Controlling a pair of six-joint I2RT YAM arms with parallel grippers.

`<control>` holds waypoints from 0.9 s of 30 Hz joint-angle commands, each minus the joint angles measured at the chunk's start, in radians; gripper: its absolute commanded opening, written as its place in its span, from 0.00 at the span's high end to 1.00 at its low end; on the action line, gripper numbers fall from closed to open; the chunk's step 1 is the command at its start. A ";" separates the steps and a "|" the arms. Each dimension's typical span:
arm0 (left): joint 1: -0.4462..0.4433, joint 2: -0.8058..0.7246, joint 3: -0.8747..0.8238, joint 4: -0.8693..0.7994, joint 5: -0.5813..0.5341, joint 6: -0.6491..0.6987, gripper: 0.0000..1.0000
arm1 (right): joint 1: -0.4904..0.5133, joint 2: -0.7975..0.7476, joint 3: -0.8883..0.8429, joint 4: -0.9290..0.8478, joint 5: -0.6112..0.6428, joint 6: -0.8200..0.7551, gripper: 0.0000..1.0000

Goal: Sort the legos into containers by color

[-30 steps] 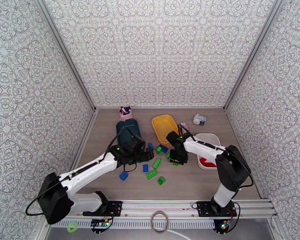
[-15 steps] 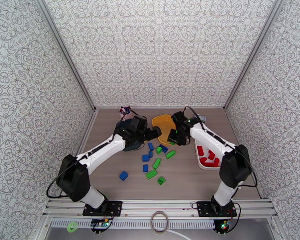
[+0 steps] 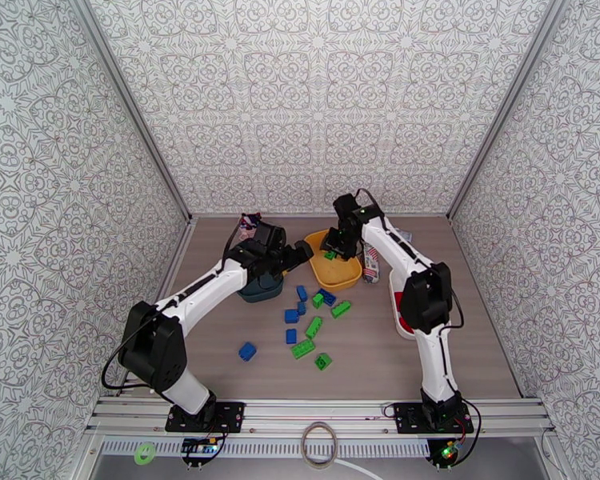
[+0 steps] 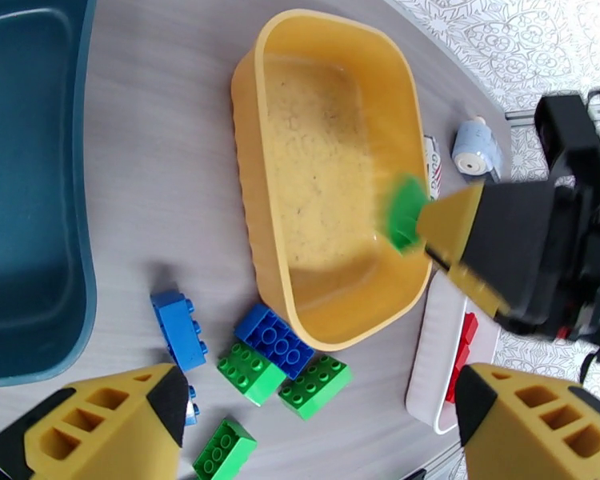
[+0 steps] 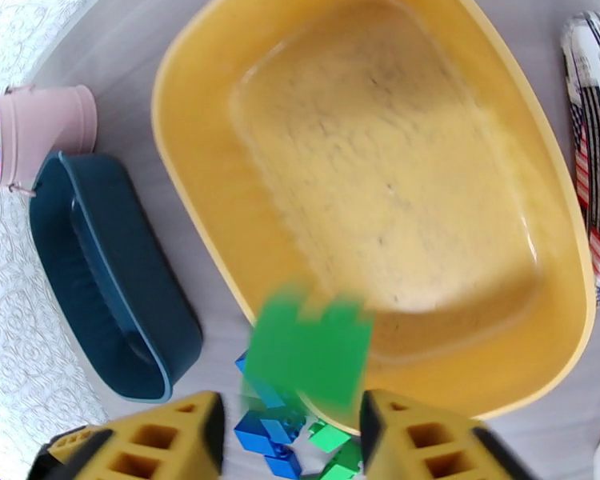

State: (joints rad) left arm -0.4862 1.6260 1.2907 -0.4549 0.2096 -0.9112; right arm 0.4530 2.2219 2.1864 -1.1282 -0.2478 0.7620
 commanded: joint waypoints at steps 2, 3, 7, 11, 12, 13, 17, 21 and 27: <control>-0.003 -0.069 -0.043 -0.066 -0.033 0.039 0.06 | -0.005 0.013 0.065 -0.081 0.004 -0.030 0.44; -0.007 -0.078 -0.052 -0.078 -0.040 0.047 0.06 | -0.006 0.008 0.062 -0.086 0.008 -0.035 0.44; -0.025 -0.111 -0.088 -0.127 -0.063 0.078 0.06 | -0.004 -0.042 0.001 -0.090 0.024 -0.060 0.46; -0.040 -0.147 -0.137 -0.164 -0.087 0.084 0.07 | 0.000 -0.157 -0.167 -0.049 0.042 -0.080 0.47; -0.042 -0.158 -0.152 -0.171 -0.093 0.081 0.07 | 0.002 -0.197 -0.226 -0.033 0.045 -0.082 0.47; -0.044 -0.168 -0.168 -0.179 -0.100 0.075 0.07 | 0.005 -0.237 -0.288 -0.015 0.046 -0.084 0.47; -0.054 -0.216 -0.228 -0.192 -0.117 0.041 0.07 | 0.032 -0.377 -0.521 0.046 0.050 -0.079 0.45; -0.068 -0.253 -0.285 -0.219 -0.128 0.022 0.07 | 0.083 -0.487 -0.737 0.116 0.026 -0.043 0.43; -0.108 -0.282 -0.329 -0.274 -0.148 0.023 0.08 | 0.186 -0.556 -0.930 0.227 -0.005 0.052 0.43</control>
State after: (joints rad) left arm -0.5663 1.3643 0.9760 -0.6727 0.0952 -0.8829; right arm 0.6025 1.6917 1.3151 -0.9916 -0.2287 0.7502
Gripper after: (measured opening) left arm 0.919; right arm 0.568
